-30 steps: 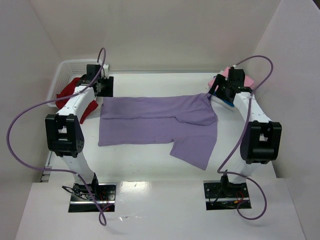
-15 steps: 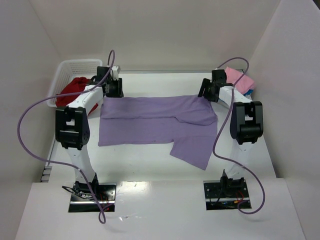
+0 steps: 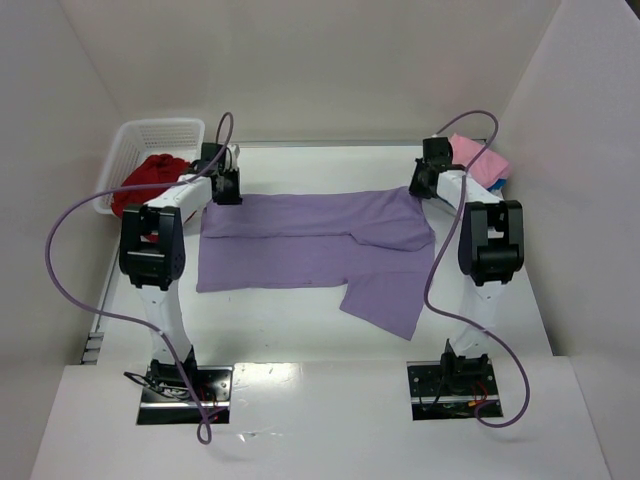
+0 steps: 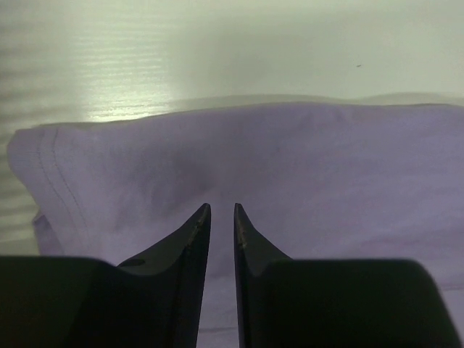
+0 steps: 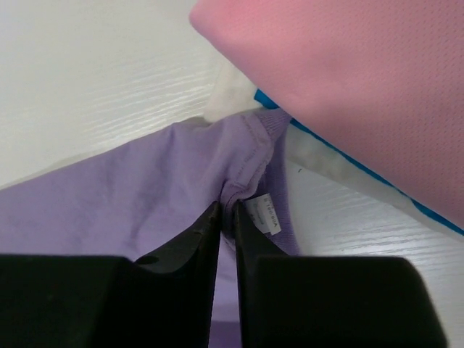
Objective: Fold and stack the t-shirts
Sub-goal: Fold the flattened tshirt in 1/3 of the way
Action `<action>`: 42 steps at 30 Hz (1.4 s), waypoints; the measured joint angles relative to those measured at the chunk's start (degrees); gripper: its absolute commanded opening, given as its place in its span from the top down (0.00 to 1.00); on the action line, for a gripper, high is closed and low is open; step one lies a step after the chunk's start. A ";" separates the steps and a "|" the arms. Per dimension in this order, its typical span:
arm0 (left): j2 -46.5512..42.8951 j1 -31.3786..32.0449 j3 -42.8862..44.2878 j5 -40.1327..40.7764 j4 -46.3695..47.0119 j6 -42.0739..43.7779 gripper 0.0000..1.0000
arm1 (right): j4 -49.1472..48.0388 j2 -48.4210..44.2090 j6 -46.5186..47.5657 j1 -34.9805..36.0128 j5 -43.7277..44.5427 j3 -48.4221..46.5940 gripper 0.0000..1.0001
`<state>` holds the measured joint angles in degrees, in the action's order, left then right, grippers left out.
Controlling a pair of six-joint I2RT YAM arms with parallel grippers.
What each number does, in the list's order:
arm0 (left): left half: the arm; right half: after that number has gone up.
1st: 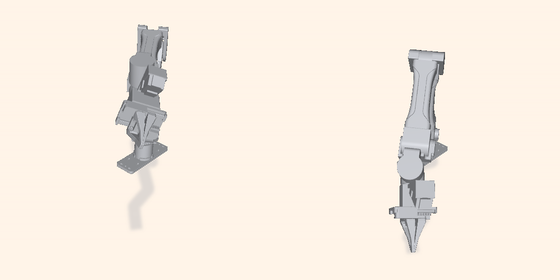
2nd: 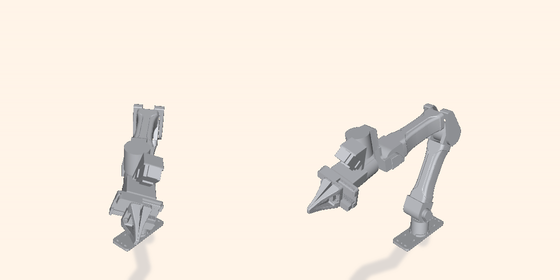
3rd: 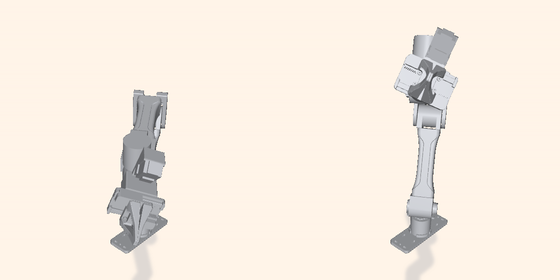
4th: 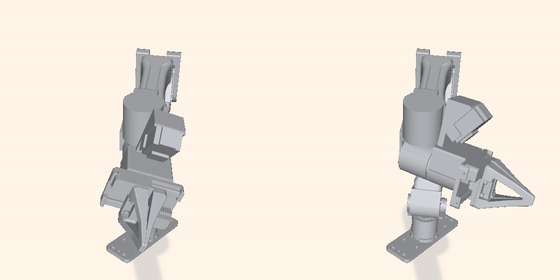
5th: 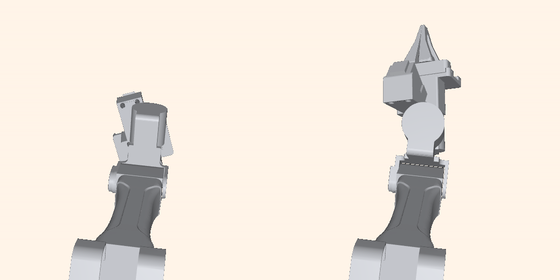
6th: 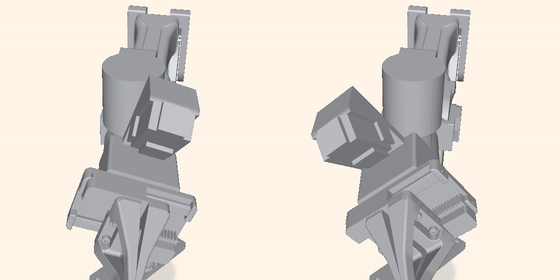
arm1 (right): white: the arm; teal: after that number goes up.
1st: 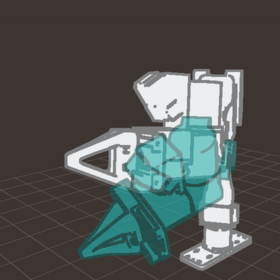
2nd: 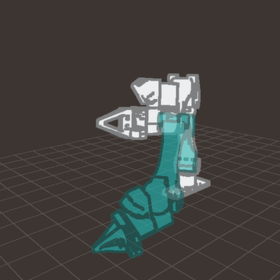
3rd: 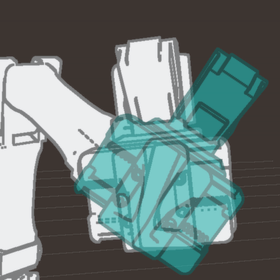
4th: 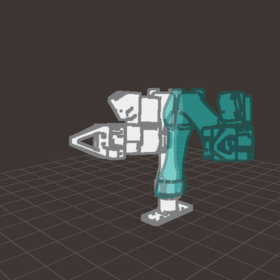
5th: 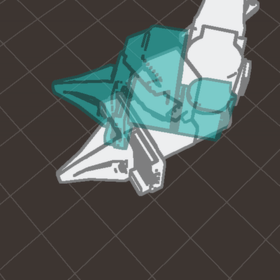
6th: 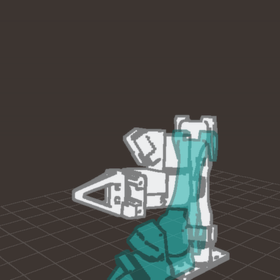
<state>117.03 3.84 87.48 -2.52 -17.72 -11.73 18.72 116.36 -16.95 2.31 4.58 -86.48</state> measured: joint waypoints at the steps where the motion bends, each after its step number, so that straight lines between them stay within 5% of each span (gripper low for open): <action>1: 0.57 0.00 0.00 0.33 -0.02 -0.28 0.74 | 0.02 0.17 0.11 0.00 0.35 0.00 0.88; 18: 3.69 -1.70 -0.02 4.20 -0.13 -0.74 0.75 | 0.11 2.73 1.14 -2.99 6.05 0.00 0.96; 21: 3.69 -2.19 -0.02 4.63 -0.13 -0.70 0.75 | 0.11 2.73 1.33 -3.48 6.40 -0.07 0.90; 25: 3.69 -2.43 -0.02 5.05 -0.13 -0.50 0.73 | 0.13 2.73 1.75 -3.58 5.25 -0.79 0.69; 34: 3.69 -2.43 1.97 4.11 -0.48 0.04 0.67 | 0.00 -2.60 1.86 -1.95 -2.12 -1.29 0.49; 37: 3.10 -2.43 2.51 4.26 0.20 -0.11 0.67 | -0.28 -6.14 1.55 0.02 -4.26 -1.29 0.51; 42: 0.76 -2.43 0.35 5.22 1.40 -0.59 0.82 | -2.10 -9.03 0.74 4.66 -6.82 -1.22 0.75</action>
<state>117.80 1.41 87.83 2.70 -16.32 -12.32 16.62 107.33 -16.21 6.96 -2.24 -87.70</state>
